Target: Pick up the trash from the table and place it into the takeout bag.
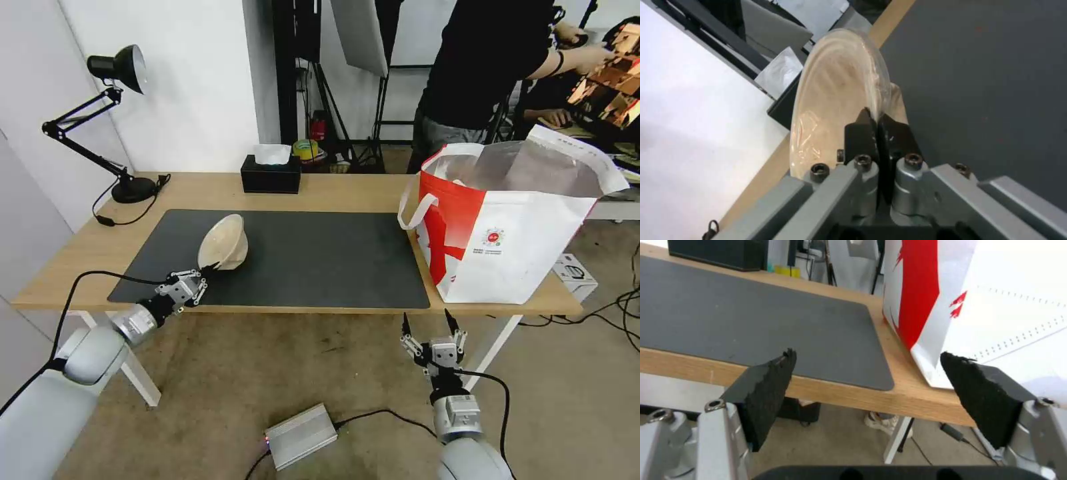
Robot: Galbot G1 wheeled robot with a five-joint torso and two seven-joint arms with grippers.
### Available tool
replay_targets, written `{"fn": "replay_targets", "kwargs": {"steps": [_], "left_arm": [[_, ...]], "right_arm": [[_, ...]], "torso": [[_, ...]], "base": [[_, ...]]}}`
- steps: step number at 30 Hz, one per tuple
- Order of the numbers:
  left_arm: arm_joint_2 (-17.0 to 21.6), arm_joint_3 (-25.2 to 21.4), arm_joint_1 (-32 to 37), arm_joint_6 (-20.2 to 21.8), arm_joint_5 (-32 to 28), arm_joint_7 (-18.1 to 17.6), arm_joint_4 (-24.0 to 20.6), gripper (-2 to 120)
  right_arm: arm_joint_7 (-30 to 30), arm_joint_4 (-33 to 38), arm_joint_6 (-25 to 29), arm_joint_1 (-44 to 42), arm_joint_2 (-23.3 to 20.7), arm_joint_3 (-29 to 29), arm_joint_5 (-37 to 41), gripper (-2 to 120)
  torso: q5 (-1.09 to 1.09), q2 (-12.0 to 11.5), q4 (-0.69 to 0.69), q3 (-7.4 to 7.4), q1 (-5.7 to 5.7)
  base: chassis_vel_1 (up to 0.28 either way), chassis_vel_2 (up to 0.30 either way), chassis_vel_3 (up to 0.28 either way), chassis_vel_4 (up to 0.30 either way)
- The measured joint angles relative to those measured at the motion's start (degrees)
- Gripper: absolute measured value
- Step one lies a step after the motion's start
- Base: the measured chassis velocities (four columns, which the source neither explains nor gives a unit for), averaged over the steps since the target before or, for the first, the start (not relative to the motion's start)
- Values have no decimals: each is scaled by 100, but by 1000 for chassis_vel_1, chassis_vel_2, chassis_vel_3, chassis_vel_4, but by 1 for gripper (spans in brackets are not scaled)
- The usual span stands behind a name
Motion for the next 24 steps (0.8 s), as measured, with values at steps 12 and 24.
{"fn": "replay_targets", "kwargs": {"steps": [12, 24], "left_arm": [[37, -18, -10, 0, -27, 4, -23, 0], [81, -60, 12, -2, -41, 10, -43, 0]], "right_arm": [[3, 15, -6, 22, -19, 21, 39, 87], [24, 59, -18, -36, -25, 40, 55, 87]], "torso": [[0, 0, 0, 0, 0], [0, 0, 0, 0, 0]], "base": [[0, 0, 0, 0], [0, 0, 0, 0]]}}
